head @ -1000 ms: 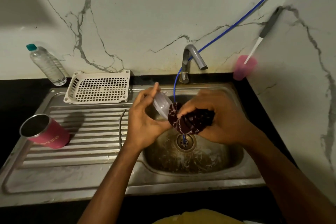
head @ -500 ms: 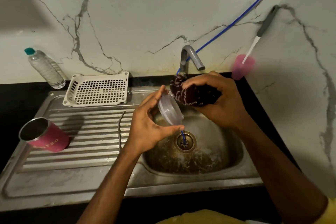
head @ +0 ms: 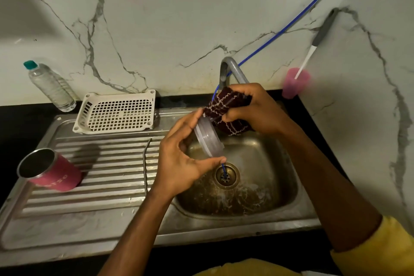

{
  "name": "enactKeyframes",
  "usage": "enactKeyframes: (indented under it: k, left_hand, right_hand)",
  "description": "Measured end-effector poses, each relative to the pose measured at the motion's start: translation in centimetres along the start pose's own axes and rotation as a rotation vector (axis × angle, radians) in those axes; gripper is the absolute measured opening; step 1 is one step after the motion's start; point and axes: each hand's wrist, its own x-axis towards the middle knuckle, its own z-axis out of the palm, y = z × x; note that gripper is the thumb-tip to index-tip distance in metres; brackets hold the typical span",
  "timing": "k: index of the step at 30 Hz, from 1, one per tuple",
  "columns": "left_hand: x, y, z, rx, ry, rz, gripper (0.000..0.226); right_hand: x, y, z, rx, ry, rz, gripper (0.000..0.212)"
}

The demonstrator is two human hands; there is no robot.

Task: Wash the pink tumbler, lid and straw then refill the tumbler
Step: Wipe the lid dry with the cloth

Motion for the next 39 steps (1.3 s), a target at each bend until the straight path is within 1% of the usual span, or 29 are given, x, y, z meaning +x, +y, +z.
enactKeyframes:
  k: [4, 10, 12, 14, 18, 21, 24, 25, 26, 28, 29, 30, 33, 36, 39]
  left_hand:
    - [-0.3, -0.1, 0.2, -0.001, 0.003, -0.018, 0.103]
    - [-0.3, -0.6, 0.1, -0.096, 0.056, -0.061, 0.101]
    - [-0.2, -0.7, -0.1, -0.144, 0.081, -0.077, 0.097]
    - [-0.2, -1.0, -0.2, -0.147, 0.097, -0.089, 0.095]
    - [0.0, -1.2, -0.3, -0.091, 0.079, -0.1, 0.1]
    - [0.5, -1.2, -0.6, -0.007, 0.056, -0.057, 0.101]
    - [0.4, -1.2, -0.3, 0.049, -0.012, -0.017, 0.102]
    - [0.3, -1.2, 0.0, 0.064, -0.024, -0.013, 0.102]
    - [0.2, -1.2, 0.2, 0.073, -0.024, -0.012, 0.102]
    - [0.1, -1.2, 0.4, 0.083, -0.016, -0.01, 0.098]
    - [0.1, -1.3, 0.4, 0.08, -0.008, -0.015, 0.096]
    - [0.1, -1.5, 0.3, 0.067, 0.003, -0.021, 0.095]
    - [-0.2, -1.9, -0.1, 0.055, 0.036, -0.037, 0.093]
    - [-0.4, -2.1, -0.4, -0.016, 0.093, -0.095, 0.099]
    - [-0.3, -1.9, -1.1, -0.078, 0.158, -0.138, 0.101]
  right_hand:
    - [-0.8, 1.0, 0.8, 0.218, 0.061, 0.129, 0.024]
    - [-2.6, 2.1, 1.6, 0.312, 0.077, 0.282, 0.027]
    - [-3.1, 2.8, 1.9, 0.348, 0.064, 0.337, 0.027]
    - [-3.6, 2.8, 1.9, 0.359, 0.052, 0.353, 0.026]
    - [-4.1, 1.4, 1.4, 0.256, 0.085, 0.219, 0.035]
    - [-4.2, 0.0, 1.9, 0.141, 0.182, 0.1, 0.042]
    - [-4.0, -1.4, 2.2, 0.033, 0.268, -0.056, 0.041]
    - [-3.8, -1.9, 2.2, -0.038, 0.268, -0.104, 0.037]
    - [-3.6, -2.2, 2.2, -0.179, 0.241, -0.152, 0.031]
    - [-3.4, -2.6, 2.4, -0.549, 0.135, -0.239, 0.02]
    - [-3.4, -2.5, 2.5, -0.663, 0.097, -0.279, 0.021]
    - [-3.5, -2.4, 2.6, -0.706, 0.069, -0.307, 0.022]
    - [-3.7, -2.3, 2.7, -0.668, 0.004, -0.344, 0.026]
    - [-4.2, -1.3, 2.5, -0.636, -0.029, -0.42, 0.032]
    - [-4.8, 0.3, 2.2, -0.567, -0.08, -0.461, 0.029]
